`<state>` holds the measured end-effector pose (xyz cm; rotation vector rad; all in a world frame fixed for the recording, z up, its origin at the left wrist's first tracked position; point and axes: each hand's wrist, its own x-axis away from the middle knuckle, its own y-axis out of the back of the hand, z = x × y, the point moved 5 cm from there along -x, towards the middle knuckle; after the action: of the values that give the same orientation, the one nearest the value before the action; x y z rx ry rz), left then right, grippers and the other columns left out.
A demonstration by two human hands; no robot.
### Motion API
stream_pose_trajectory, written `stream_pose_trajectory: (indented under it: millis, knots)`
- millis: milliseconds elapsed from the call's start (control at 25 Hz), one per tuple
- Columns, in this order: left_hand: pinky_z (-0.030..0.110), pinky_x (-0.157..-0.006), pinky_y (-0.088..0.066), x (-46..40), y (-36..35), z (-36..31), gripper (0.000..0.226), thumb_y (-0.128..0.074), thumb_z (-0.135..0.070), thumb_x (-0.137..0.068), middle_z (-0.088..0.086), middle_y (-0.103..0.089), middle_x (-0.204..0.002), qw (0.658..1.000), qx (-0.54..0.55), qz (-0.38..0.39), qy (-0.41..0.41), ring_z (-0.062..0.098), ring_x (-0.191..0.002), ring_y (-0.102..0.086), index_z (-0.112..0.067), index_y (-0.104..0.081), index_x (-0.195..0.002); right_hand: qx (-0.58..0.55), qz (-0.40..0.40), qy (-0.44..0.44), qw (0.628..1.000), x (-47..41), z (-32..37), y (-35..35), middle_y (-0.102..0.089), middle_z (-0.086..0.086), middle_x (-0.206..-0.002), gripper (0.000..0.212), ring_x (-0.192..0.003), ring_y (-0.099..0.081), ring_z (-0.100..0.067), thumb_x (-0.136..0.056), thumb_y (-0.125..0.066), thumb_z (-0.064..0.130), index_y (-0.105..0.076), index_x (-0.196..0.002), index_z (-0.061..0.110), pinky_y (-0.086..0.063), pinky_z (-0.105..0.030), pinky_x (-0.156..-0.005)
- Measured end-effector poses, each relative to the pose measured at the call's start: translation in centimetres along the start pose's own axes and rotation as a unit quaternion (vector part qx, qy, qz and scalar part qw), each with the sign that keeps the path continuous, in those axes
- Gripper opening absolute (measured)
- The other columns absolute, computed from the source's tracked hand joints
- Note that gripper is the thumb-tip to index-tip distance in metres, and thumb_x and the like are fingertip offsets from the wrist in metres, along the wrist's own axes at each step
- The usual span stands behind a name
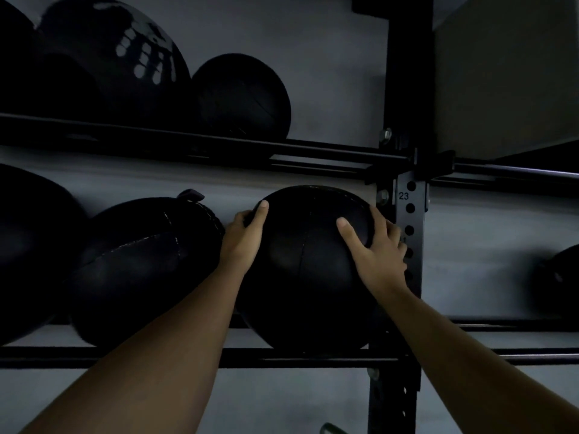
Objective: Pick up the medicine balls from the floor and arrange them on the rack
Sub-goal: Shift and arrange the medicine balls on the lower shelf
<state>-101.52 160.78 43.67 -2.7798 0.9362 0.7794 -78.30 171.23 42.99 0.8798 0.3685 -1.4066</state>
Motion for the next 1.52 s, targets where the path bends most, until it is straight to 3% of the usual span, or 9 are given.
stream_pose_trajectory:
  millis: [200,320,440,600,720,1000,1120,1240,1520]
  knots:
    - [0.046,-0.106,-0.050,2.1,-0.7,0.3,0.079,-0.042,-0.080,-0.096,0.006,-0.059,-0.151,0.998,-0.022,-0.060,0.026,0.034,-0.135,-0.060,-0.024,-0.054,-0.150,-0.017,0.076,0.006,0.997,-2.6,-1.0,1.0,-0.024,-0.006,-0.171,0.099,-0.156,-0.020,-0.042,-0.074,-0.043,0.093,-0.023,-0.161,0.050,-0.019,-0.070,-0.123]
    - [0.051,-0.114,-0.049,3.4,-0.6,0.2,0.079,-0.047,-0.078,-0.095,0.006,-0.058,-0.153,0.996,-0.045,-0.071,0.020,0.033,-0.137,-0.059,-0.022,-0.054,-0.151,-0.027,0.104,0.015,0.994,-4.4,-1.1,1.3,-0.029,-0.007,-0.168,0.083,-0.155,-0.023,-0.042,-0.087,-0.047,0.084,-0.027,-0.159,0.050,-0.025,-0.066,-0.123]
    - [0.052,-0.117,-0.047,3.3,0.2,-0.1,0.080,-0.053,-0.078,-0.093,0.008,-0.055,-0.153,0.994,-0.077,-0.076,0.008,0.034,-0.141,-0.056,-0.022,-0.053,-0.150,-0.041,0.123,0.020,0.991,-4.6,-1.3,1.7,-0.027,-0.005,-0.168,0.088,-0.156,-0.023,-0.041,-0.082,-0.046,0.089,-0.027,-0.159,0.051,-0.027,-0.065,-0.123]
    - [0.038,-0.112,-0.040,3.4,-0.1,0.4,0.087,-0.059,-0.076,-0.092,0.001,-0.046,-0.166,1.000,0.018,-0.007,-0.008,0.028,-0.153,-0.045,-0.035,-0.036,-0.166,-0.057,0.086,0.058,0.993,-3.5,-1.9,1.8,-0.026,-0.003,-0.171,0.101,-0.156,-0.027,-0.038,-0.069,-0.042,0.096,-0.027,-0.159,0.053,-0.028,-0.063,-0.123]
    - [0.033,-0.100,-0.039,3.3,-0.6,0.4,0.082,-0.059,-0.076,-0.092,-0.005,-0.057,-0.147,0.998,0.040,-0.048,-0.016,0.027,-0.146,-0.053,-0.036,-0.045,-0.161,-0.047,0.078,0.070,0.993,-4.0,-1.9,1.3,-0.029,-0.004,-0.169,0.100,-0.154,-0.030,-0.038,-0.068,-0.042,0.097,-0.029,-0.158,0.054,-0.031,-0.065,-0.122]
    - [0.055,-0.117,-0.046,3.3,-1.8,-0.3,0.091,-0.048,-0.087,-0.088,0.008,-0.052,-0.160,0.994,-0.026,-0.102,0.032,0.036,-0.144,-0.054,-0.031,-0.044,-0.159,-0.043,0.144,0.037,0.988,-6.9,-1.0,1.6,-0.028,-0.011,-0.170,0.082,-0.155,-0.030,-0.041,-0.086,-0.044,0.086,-0.033,-0.159,0.050,-0.028,-0.059,-0.125]
    - [0.059,-0.122,-0.040,3.2,-2.0,-0.4,0.089,-0.043,-0.085,-0.091,0.010,-0.046,-0.166,0.991,-0.056,-0.124,0.002,0.037,-0.151,-0.047,-0.033,-0.039,-0.163,0.011,0.098,0.042,0.994,-6.1,-0.5,0.9,-0.026,-0.012,-0.172,0.085,-0.155,-0.025,-0.047,-0.087,-0.029,0.088,-0.026,-0.162,0.047,-0.024,-0.067,-0.123]
    - [0.056,-0.128,-0.034,3.3,-2.2,-0.4,0.080,-0.046,-0.078,-0.096,-0.001,-0.040,-0.173,0.990,-0.014,-0.126,-0.059,0.028,-0.159,-0.039,-0.041,-0.037,-0.166,0.024,0.042,0.082,0.995,-4.7,0.0,0.4,-0.026,-0.006,-0.173,0.081,-0.155,-0.024,-0.046,-0.088,-0.028,0.086,-0.030,-0.160,0.048,-0.019,-0.070,-0.120]
    - [0.056,-0.126,-0.037,3.4,-1.2,-0.9,0.078,-0.042,-0.075,-0.100,0.001,-0.040,-0.171,0.995,-0.052,-0.067,-0.052,0.029,-0.156,-0.041,-0.035,-0.037,-0.166,0.055,0.061,0.083,0.993,-4.6,0.2,0.7,-0.028,-0.008,-0.171,0.075,-0.153,-0.027,-0.047,-0.093,-0.029,0.084,-0.030,-0.159,0.048,-0.024,-0.069,-0.121]
